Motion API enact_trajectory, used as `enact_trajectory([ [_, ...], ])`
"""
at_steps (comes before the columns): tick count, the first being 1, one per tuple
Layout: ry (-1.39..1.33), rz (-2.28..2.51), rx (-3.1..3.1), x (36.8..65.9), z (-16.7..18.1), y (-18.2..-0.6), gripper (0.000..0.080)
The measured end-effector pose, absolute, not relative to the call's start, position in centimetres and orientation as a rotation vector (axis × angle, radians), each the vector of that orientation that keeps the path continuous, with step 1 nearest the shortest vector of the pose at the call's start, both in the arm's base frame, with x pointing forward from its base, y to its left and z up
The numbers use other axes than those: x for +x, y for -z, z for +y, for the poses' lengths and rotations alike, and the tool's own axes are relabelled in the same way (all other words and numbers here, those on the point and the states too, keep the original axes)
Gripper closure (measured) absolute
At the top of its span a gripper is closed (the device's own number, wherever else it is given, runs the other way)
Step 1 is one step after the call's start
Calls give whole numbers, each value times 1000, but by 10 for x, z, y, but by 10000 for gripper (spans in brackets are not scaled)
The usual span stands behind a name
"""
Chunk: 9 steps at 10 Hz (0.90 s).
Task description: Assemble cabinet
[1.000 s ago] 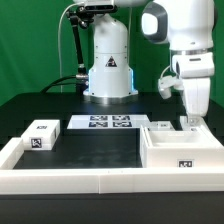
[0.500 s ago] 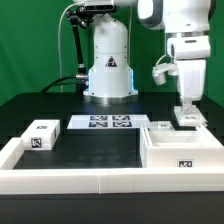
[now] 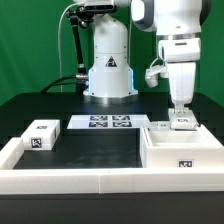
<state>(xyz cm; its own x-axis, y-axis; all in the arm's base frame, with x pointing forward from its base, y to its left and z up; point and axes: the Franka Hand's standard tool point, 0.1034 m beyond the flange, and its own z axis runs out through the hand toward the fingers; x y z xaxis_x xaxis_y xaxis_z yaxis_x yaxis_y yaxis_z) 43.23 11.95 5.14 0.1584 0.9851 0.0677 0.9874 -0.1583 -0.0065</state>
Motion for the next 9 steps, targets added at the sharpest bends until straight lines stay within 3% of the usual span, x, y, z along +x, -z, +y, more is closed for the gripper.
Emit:
enact_trajectory([
  [9, 86, -1992, -2371, 450, 117, -57, 729],
])
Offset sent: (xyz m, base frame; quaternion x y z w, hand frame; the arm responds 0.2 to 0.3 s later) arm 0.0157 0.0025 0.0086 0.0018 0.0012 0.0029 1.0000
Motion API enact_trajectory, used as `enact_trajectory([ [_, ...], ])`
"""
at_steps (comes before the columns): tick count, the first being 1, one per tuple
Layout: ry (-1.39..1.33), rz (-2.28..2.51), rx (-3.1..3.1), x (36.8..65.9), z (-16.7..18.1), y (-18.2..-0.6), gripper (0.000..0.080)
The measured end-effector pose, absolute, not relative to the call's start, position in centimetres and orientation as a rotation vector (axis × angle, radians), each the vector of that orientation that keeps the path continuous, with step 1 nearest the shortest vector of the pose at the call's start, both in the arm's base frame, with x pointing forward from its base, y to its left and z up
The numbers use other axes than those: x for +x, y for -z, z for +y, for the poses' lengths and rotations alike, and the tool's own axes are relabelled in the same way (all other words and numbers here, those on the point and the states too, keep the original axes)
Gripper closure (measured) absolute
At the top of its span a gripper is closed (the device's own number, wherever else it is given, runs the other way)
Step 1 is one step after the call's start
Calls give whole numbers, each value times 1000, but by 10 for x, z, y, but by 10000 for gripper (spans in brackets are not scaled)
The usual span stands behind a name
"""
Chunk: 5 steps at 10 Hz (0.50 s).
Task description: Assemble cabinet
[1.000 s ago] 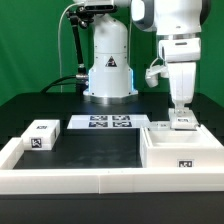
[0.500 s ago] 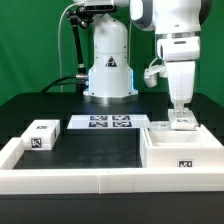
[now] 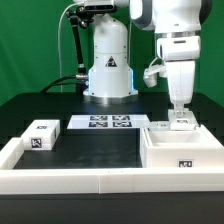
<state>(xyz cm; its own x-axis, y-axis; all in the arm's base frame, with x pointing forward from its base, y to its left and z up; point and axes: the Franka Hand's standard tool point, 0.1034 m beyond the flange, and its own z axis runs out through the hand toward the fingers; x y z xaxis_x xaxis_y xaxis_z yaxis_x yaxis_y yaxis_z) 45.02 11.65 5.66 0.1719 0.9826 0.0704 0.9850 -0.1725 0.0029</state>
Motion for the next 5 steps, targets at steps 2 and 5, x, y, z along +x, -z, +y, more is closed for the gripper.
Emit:
enact_trajectory([
  [2, 90, -1992, -2372, 452, 117, -57, 729],
  [5, 98, -1987, -2377, 460, 118, -58, 729],
])
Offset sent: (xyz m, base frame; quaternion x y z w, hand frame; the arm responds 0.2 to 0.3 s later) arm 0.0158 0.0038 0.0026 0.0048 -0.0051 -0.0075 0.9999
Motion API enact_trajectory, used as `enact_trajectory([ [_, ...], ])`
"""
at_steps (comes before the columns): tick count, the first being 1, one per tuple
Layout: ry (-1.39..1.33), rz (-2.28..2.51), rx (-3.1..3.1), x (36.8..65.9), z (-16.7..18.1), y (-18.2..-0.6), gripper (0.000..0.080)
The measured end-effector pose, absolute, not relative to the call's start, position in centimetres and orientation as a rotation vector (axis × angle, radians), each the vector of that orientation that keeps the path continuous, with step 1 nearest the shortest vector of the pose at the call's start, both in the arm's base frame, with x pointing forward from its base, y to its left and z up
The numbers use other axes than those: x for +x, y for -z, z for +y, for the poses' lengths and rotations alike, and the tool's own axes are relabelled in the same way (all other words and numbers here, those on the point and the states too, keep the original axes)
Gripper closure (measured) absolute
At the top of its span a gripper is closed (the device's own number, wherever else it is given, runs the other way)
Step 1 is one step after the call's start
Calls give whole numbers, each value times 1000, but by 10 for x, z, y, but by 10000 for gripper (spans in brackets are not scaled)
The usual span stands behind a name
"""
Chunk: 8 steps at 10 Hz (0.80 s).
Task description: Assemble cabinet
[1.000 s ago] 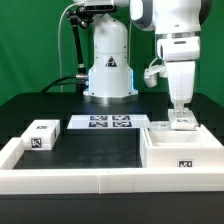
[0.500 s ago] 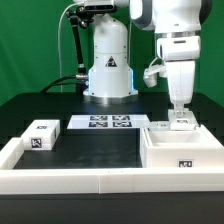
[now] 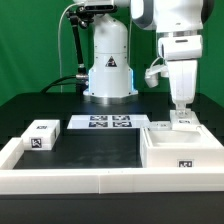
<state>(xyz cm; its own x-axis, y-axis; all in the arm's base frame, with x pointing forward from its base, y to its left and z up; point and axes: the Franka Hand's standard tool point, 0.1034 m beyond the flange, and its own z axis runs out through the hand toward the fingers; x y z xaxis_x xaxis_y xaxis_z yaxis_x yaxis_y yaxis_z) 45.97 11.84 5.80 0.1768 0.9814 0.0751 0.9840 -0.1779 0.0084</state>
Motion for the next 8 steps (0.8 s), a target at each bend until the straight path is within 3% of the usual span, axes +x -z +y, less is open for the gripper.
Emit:
enact_trajectory([
  [8, 109, -2092, -2291, 470, 112, -56, 729],
])
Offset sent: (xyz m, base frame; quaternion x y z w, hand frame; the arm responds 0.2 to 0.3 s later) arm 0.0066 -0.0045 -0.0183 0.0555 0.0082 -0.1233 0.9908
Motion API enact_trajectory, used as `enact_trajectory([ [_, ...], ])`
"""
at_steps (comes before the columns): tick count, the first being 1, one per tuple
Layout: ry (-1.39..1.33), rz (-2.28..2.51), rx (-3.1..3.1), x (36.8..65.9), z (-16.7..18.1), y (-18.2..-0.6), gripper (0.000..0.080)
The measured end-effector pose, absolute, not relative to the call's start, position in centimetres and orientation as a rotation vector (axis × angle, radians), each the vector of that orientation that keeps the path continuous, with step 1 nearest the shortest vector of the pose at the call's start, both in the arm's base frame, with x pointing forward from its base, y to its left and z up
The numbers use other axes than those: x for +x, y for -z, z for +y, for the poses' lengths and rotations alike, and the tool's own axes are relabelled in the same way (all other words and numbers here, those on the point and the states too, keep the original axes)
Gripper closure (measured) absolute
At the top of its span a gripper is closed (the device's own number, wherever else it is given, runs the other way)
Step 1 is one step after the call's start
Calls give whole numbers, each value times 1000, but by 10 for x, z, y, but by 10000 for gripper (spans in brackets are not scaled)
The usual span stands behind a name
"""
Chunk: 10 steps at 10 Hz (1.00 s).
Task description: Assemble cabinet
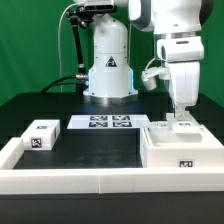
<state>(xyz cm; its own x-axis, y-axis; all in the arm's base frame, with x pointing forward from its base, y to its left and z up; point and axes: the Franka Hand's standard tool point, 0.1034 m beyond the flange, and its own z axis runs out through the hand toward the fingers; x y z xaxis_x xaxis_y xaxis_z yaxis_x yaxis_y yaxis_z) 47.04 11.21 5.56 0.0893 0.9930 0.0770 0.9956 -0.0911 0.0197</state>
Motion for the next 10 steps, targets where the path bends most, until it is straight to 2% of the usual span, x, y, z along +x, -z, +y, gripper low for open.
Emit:
enact_trajectory([
  [2, 109, -2097, -2285, 472, 112, -55, 729],
  [7, 180, -2112, -2282, 531, 106, -59, 729],
  [10, 171, -2110, -2280, 533, 105, -59, 729],
])
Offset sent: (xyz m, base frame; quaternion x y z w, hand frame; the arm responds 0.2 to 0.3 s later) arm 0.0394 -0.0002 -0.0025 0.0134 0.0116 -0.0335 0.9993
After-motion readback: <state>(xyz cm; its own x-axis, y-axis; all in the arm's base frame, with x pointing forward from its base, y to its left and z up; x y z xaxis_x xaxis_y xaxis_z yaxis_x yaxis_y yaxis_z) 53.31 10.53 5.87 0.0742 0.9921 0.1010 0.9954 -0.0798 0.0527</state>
